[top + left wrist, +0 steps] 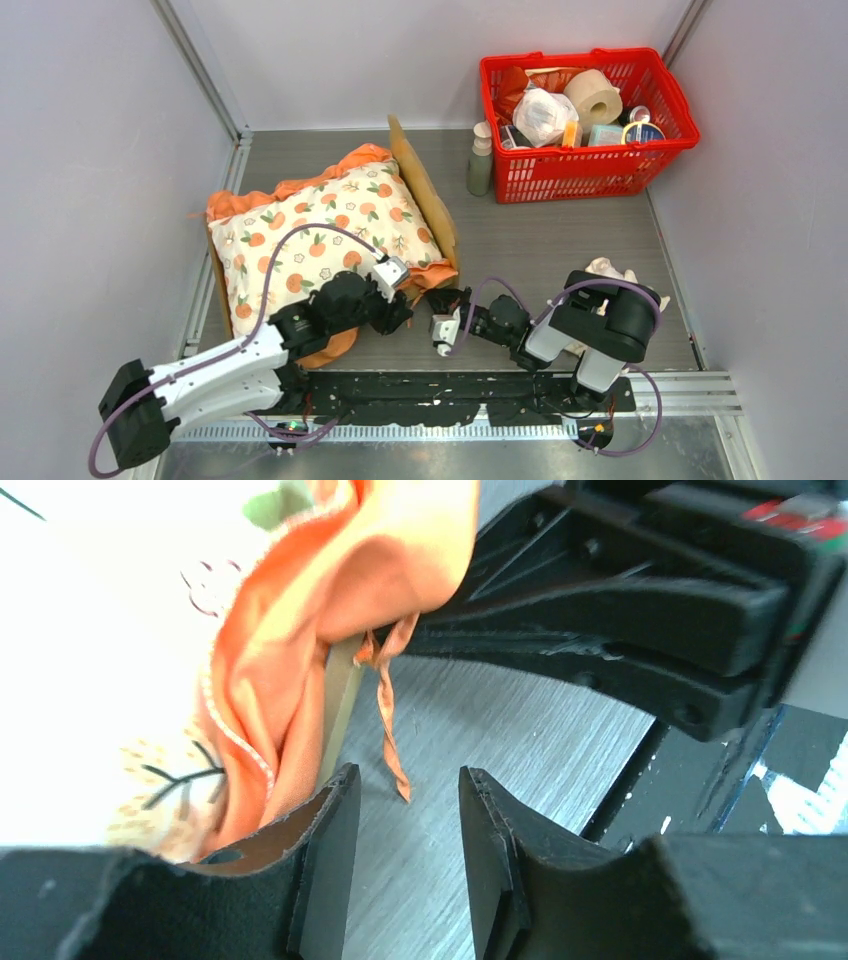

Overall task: Set up the pet bed
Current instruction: Tie the ropes to the bed frame.

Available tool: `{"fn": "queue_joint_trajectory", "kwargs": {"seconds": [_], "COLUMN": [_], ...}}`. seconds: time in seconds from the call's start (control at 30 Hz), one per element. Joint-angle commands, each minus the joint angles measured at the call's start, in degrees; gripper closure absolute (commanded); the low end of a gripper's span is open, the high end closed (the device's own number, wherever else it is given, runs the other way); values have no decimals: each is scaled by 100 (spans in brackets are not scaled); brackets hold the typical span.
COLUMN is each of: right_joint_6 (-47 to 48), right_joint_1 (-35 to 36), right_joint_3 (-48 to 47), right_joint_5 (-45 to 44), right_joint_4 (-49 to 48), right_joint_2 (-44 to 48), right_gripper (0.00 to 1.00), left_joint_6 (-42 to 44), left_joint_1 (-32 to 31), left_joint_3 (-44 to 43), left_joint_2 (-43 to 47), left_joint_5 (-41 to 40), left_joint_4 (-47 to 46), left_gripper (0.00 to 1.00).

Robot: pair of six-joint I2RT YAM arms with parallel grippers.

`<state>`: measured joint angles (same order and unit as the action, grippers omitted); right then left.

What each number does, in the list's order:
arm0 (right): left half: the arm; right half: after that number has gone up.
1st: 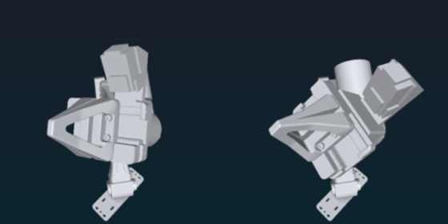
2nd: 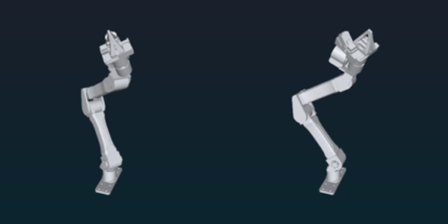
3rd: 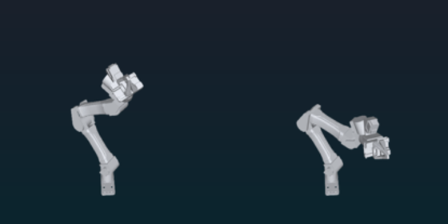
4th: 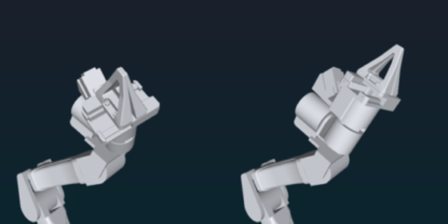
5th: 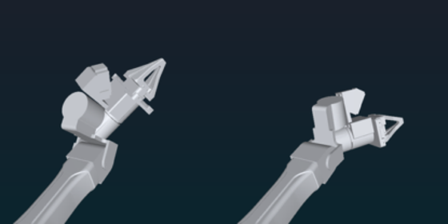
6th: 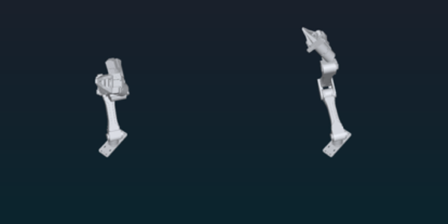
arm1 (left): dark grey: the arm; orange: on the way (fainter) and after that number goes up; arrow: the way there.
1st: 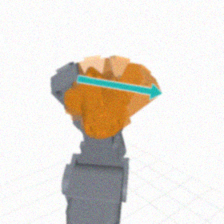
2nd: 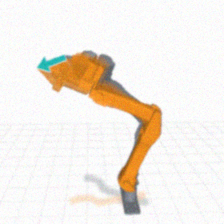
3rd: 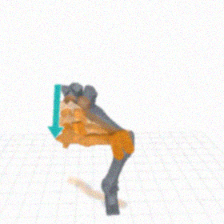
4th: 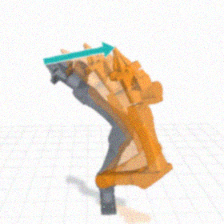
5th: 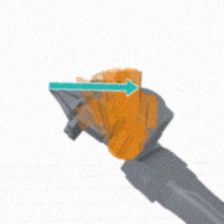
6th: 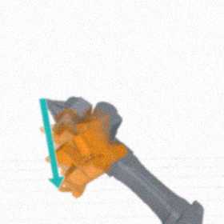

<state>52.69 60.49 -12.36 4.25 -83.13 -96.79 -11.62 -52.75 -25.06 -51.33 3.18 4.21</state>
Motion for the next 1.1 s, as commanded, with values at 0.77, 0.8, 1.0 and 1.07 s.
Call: {"fn": "queue_joint_trajectory", "kwargs": {"seconds": [0.77,0.8,1.0,1.07], "right_joint_6": [-414,-416,-470,-474], "right_joint_1": [-293,-299,-339,-343], "right_joint_3": [-88,-98,-133,-118], "right_joint_5": [784,811,934,941], "right_joint_4": [-966,-967,-968,-968], "right_joint_2": [85,89,145,169], "right_gripper": [95,95,95,95], "left_joint_6": [2784,2854,3547,3839], "left_joint_1": [722,722,722,722], "left_joint_3": [-1856,-1818,-1595,-1574], "left_joint_2": [-892,-894,-761,-781], "left_joint_5": [1973,1970,1874,1832], "left_joint_4": [1732,1672,1146,1097], "left_gripper": [65,65,65,66]}}
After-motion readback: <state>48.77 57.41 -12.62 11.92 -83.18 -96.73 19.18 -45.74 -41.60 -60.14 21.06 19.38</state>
